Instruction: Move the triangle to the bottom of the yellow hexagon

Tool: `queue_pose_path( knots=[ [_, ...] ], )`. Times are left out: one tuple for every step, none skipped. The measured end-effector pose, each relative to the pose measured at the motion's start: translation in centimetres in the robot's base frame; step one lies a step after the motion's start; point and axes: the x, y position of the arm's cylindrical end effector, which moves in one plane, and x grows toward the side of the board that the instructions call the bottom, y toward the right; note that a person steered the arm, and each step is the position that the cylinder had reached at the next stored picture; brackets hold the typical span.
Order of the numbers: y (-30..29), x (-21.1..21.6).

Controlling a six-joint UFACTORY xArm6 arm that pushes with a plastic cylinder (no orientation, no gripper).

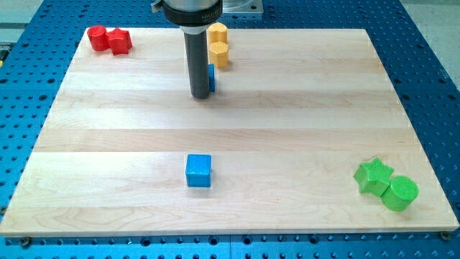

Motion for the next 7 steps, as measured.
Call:
queue_pose_path(
  knots=[
    [2.1, 0.3],
    [5.0, 2.1],
    [2.2, 4.9],
    [-5.5, 1.6],
    [-4.9, -2.9],
    [-3.5, -3.9],
    [-2.5, -2.1]
  ],
)
